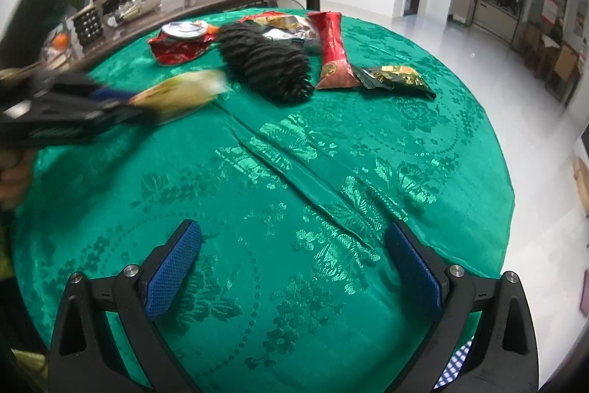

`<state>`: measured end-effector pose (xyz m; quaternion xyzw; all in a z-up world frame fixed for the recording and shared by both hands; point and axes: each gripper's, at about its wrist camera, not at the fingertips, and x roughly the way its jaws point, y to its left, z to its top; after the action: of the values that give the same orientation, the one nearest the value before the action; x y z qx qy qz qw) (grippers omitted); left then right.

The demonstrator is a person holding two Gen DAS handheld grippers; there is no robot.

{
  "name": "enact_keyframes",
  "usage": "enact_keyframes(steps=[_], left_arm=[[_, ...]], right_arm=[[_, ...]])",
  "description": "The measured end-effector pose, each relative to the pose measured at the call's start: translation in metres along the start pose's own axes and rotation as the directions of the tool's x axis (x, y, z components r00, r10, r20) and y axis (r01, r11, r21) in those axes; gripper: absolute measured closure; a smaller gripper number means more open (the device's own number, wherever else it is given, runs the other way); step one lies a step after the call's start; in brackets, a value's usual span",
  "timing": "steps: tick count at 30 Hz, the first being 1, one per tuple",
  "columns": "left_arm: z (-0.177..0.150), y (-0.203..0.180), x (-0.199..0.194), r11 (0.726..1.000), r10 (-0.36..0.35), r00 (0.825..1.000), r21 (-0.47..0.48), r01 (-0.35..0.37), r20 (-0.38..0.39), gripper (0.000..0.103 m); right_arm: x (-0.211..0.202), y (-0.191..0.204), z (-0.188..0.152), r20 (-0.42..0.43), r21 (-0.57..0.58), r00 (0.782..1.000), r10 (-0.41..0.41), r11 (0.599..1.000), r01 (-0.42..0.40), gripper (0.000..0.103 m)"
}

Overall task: Collect trash
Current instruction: 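Grasp the cream snack wrapper with the left tool while the right tool grasps the black mesh net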

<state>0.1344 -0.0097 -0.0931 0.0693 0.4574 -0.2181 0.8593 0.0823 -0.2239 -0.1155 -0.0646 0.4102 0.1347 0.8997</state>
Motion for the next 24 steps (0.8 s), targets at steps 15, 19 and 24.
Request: enact_keyframes(steps=[15,19,24], left_arm=[[-0.001,-0.027,0.019,0.958,-0.078,0.995,0.282,0.06,0.056,0.035],[0.0,-0.027,0.018,0.958,-0.091,0.994,0.276,0.073,0.054,0.082],[0.004,0.008,0.009,0.997,-0.013,0.995,0.073,0.005,0.098,0.083]], right_arm=[[0.002,-0.016,0.036,0.003,-0.044,0.997,0.083,0.996,-0.083,0.001],[0.014,0.001,0.082,0.016,-0.222,0.998,0.064,0.973,-0.059,0.001],[0.052,0.028,0.131,-0.028,-0.362,0.996,0.085,0.928,-0.09,0.002]])
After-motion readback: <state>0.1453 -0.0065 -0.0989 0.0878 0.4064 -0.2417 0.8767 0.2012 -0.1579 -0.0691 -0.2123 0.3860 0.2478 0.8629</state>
